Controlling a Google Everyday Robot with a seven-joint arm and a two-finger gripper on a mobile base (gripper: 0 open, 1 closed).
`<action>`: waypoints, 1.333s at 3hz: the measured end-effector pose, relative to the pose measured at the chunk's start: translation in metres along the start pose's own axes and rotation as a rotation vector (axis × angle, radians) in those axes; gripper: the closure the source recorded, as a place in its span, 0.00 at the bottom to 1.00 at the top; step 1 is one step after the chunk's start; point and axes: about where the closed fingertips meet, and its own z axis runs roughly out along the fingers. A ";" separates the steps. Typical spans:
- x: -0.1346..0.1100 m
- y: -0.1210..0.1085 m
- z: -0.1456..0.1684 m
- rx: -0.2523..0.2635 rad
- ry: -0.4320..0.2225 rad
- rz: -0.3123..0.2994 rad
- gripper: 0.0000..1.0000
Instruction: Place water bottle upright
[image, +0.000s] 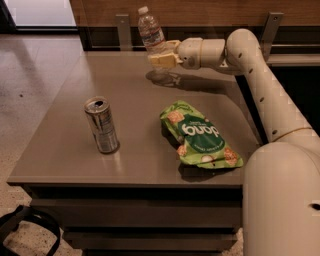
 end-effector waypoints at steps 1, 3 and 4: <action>0.002 0.008 0.003 -0.005 -0.004 0.022 1.00; 0.015 0.025 0.013 -0.023 0.001 0.073 1.00; 0.021 0.031 0.012 -0.015 0.008 0.091 1.00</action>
Offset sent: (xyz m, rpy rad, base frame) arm -0.0214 0.0160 -0.0206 0.0394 0.0755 0.0199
